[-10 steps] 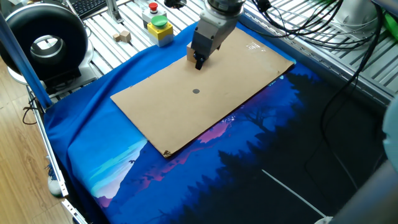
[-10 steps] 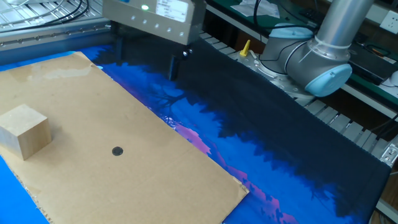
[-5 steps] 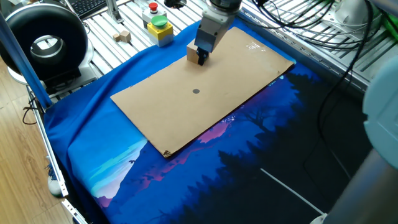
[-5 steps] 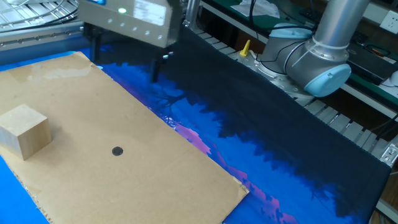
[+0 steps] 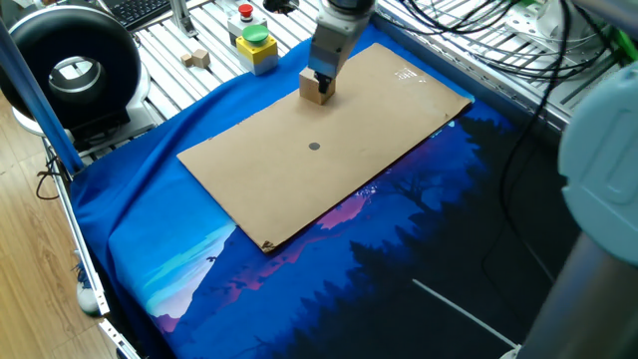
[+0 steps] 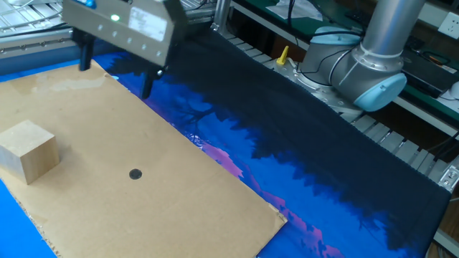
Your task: Grab the block and place it at the designated location
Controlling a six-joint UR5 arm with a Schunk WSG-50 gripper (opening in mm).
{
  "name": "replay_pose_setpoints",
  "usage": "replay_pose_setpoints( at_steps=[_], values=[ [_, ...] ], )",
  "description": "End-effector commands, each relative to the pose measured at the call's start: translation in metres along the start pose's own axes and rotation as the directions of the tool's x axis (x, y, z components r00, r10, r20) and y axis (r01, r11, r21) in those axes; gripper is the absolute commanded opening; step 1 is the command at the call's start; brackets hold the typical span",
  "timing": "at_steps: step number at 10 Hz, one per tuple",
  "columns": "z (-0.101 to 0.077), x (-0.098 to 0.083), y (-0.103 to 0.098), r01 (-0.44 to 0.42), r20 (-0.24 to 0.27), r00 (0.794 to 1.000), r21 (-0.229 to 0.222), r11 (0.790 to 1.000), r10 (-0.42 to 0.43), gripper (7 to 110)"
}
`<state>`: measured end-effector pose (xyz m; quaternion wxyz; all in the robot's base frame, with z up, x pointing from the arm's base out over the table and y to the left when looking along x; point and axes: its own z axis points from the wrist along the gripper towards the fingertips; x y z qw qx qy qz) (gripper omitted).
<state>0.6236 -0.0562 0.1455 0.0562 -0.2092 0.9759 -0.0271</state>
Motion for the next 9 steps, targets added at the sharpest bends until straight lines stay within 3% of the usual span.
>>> replay_pose_setpoints(
  at_steps=[1, 3, 7, 9],
  values=[
    [-0.003, -0.035, 0.024, -0.100, -0.041, 0.994, -0.039, 0.994, 0.098, 88],
    [-0.006, -0.050, 0.044, -0.156, -0.053, 0.987, -0.084, 0.984, 0.152, 88],
    [-0.006, -0.052, 0.044, -0.164, -0.047, 0.986, -0.085, 0.983, 0.160, 88],
    [-0.009, -0.051, 0.066, -0.273, -0.082, 0.961, -0.162, 0.948, 0.263, 88]
  ],
)
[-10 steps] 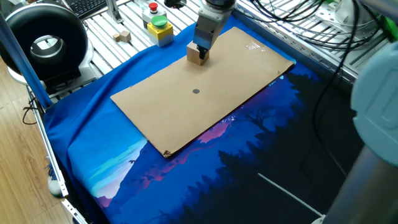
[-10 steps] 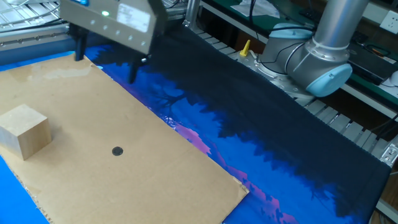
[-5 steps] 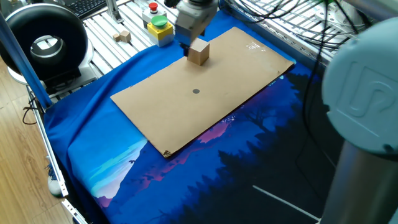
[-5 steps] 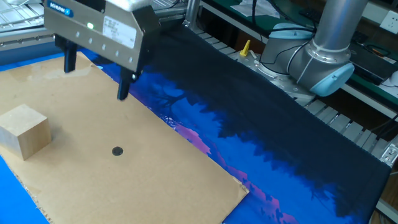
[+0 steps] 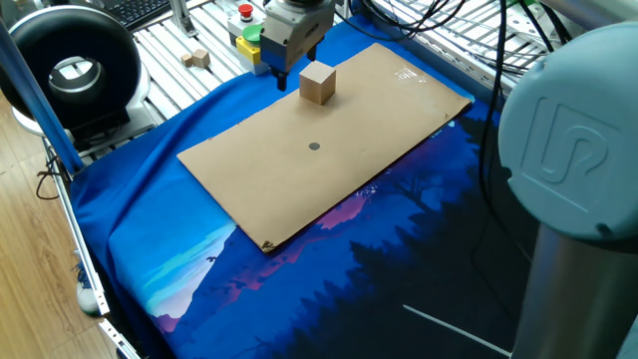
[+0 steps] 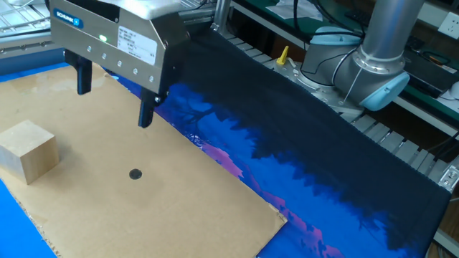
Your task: Grab the block and place it at the designated location
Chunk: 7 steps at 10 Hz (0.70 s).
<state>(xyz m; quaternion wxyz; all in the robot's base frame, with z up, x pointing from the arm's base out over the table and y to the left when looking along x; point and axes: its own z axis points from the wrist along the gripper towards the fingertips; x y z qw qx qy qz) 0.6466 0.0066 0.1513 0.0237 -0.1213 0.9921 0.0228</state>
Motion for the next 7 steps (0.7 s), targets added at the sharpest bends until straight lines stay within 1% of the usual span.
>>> replay_pose_setpoints(
  at_steps=[1, 2, 4, 5, 6, 7],
  values=[
    [-0.002, -0.003, 0.022, -0.137, -0.008, 0.991, -0.081, 0.987, 0.136, 88],
    [-0.002, -0.013, 0.020, -0.170, 0.028, 0.985, -0.081, 0.982, 0.173, 88],
    [-0.004, -0.030, 0.022, -0.233, 0.089, 0.966, -0.107, 0.967, 0.242, 88],
    [-0.005, -0.040, 0.021, -0.243, 0.126, 0.958, -0.115, 0.963, 0.257, 88],
    [-0.003, -0.029, 0.014, -0.292, 0.086, 0.950, -0.082, 0.953, 0.299, 88],
    [-0.002, -0.016, 0.005, -0.303, 0.047, 0.951, -0.031, 0.952, 0.305, 44]
  ],
)
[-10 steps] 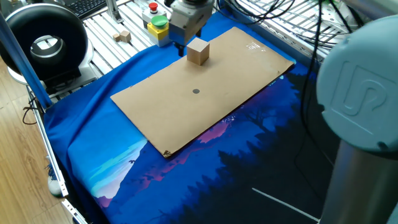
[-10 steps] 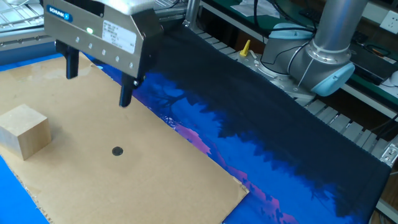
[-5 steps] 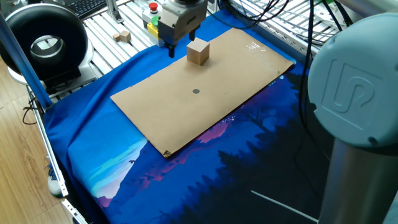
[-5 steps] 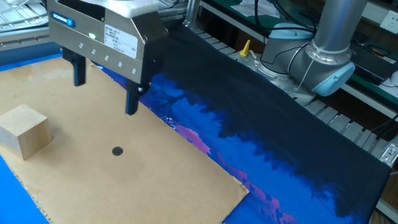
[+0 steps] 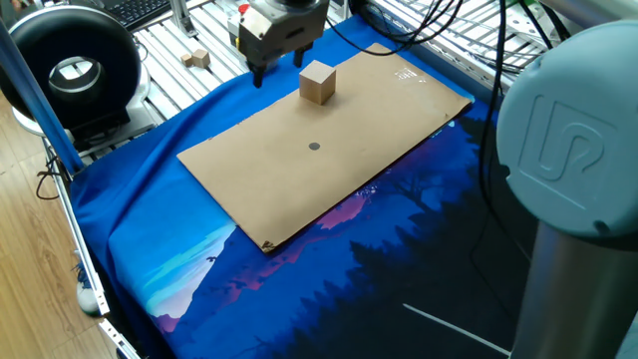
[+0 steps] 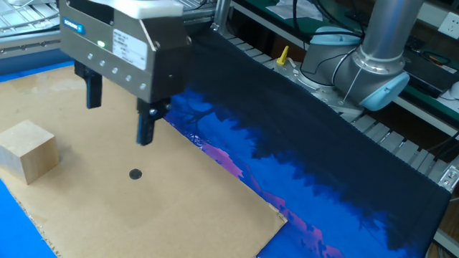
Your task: Grab the block and place it at the designated location
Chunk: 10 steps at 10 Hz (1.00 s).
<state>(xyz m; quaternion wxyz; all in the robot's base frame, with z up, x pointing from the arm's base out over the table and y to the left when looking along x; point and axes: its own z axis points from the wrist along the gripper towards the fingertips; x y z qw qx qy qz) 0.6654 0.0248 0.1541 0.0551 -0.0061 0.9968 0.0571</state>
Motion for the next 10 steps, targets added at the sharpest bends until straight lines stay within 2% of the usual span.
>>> replay_pose_setpoints(
  at_steps=[1, 2, 3, 4, 5, 6, 7, 8, 10],
  values=[
    [-0.002, 0.000, 0.001, -0.050, 0.001, 0.999, -0.008, 0.999, 0.050, 44],
    [-0.002, -0.008, -0.001, 0.013, 0.030, 0.999, 0.002, 1.000, -0.013, 44],
    [-0.002, -0.002, 0.002, 0.039, 0.007, 0.999, -0.009, 0.999, -0.039, 44],
    [-0.002, 0.007, -0.001, 0.061, -0.029, 0.998, 0.000, 0.998, -0.061, 88],
    [-0.002, 0.014, -0.002, 0.080, -0.057, 0.995, 0.000, 0.997, -0.080, 88],
    [-0.002, 0.015, -0.004, 0.107, -0.060, 0.993, 0.009, 0.994, -0.106, 88],
    [-0.003, 0.013, -0.023, 0.165, -0.068, 0.985, 0.079, 0.983, -0.160, 88],
    [-0.001, 0.009, -0.040, 0.197, -0.076, 0.979, 0.118, 0.973, -0.189, 88],
    [0.010, 0.003, -0.050, 0.207, -0.064, 0.977, 0.107, 0.972, -0.201, 88]
  ],
)
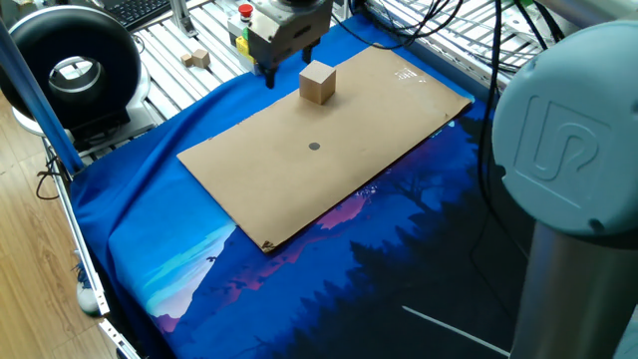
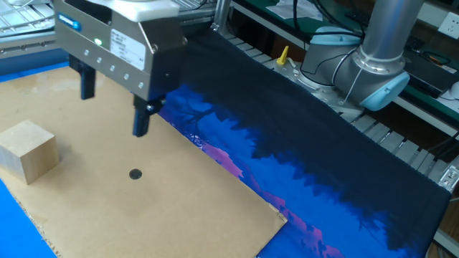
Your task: Grab the block and place it at the designated location
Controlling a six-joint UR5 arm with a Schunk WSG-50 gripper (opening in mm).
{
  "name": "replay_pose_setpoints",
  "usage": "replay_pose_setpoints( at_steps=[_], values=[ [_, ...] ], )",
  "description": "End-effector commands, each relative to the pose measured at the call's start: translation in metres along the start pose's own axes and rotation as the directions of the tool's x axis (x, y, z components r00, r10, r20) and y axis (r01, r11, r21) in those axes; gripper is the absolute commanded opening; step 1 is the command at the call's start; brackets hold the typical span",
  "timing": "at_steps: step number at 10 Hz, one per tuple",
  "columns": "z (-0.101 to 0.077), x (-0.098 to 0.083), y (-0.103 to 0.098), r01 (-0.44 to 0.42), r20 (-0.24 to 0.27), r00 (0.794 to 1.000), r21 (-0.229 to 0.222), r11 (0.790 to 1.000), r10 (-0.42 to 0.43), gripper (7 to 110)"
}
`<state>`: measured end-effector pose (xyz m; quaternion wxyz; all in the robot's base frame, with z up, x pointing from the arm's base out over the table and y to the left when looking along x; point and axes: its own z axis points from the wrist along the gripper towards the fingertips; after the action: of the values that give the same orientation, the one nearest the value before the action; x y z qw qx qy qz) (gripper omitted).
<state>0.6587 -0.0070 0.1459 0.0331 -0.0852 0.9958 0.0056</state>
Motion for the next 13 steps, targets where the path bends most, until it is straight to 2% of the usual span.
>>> replay_pose_setpoints(
  at_steps=[1, 4, 7, 9, 10, 12, 13],
  values=[
    [0.013, -0.005, -0.026, 0.060, 0.010, 0.998, 0.017, 0.998, -0.060, 88],
    [0.021, -0.011, -0.069, 0.130, 0.028, 0.991, 0.031, 0.991, -0.131, 88],
    [0.034, -0.015, -0.078, 0.141, 0.054, 0.988, 0.064, 0.988, -0.144, 88],
    [0.034, -0.015, -0.076, 0.142, 0.058, 0.988, 0.053, 0.988, -0.145, 88],
    [0.034, -0.015, -0.073, 0.136, 0.056, 0.989, 0.043, 0.990, -0.139, 88],
    [0.034, -0.011, -0.053, 0.110, 0.052, 0.993, -0.043, 0.993, -0.108, 88],
    [0.034, -0.006, -0.046, 0.091, 0.033, 0.996, -0.071, 0.993, -0.089, 88]
  ],
)
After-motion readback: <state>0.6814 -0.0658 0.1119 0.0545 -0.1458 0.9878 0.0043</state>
